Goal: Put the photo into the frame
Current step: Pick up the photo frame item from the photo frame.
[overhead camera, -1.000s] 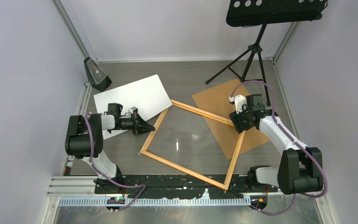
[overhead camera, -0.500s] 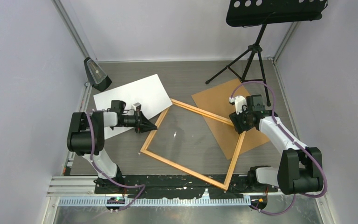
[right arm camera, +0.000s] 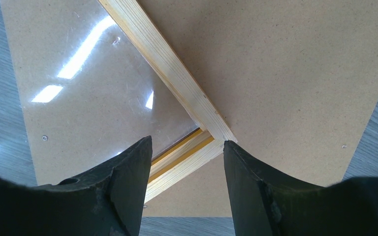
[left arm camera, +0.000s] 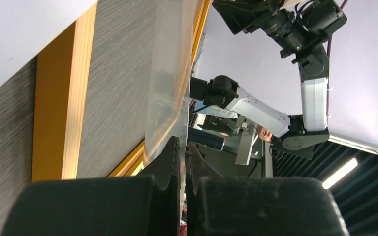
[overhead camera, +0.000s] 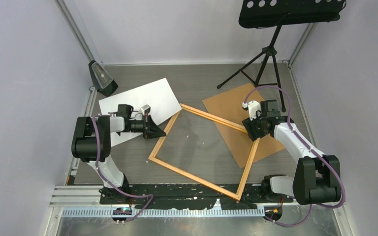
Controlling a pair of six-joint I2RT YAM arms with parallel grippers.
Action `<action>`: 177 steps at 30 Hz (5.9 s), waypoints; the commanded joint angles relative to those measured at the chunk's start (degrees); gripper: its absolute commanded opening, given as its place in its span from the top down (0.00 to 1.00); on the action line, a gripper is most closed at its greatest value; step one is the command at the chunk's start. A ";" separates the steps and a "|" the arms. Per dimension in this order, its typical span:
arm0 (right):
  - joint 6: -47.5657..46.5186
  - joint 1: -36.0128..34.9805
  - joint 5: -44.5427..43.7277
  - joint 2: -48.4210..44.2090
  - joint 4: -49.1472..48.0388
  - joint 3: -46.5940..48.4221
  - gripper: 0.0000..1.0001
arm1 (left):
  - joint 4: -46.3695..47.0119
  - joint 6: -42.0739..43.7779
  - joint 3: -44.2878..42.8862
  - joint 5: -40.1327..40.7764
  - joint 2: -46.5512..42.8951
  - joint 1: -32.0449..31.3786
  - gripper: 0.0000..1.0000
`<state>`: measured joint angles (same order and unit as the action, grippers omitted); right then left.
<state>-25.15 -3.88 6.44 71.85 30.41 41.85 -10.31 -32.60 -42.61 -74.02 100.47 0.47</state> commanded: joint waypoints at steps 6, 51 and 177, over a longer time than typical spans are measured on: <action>-0.17 0.25 -0.32 -0.92 -1.42 0.41 0.38 | -3.42 6.92 -0.82 -5.61 0.04 -2.62 1.00; -0.35 0.36 -0.36 -0.36 -2.12 0.15 0.38 | -50.82 55.74 -22.11 -7.55 9.37 -5.38 1.00; -0.05 12.53 6.57 6.27 3.07 5.62 0.55 | -88.19 102.97 -28.05 -11.26 -9.14 -16.16 1.00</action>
<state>-23.75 7.38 12.12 77.65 32.49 44.97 -89.65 69.06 -70.35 -83.99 92.95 -14.63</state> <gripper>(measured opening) 0.483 0.002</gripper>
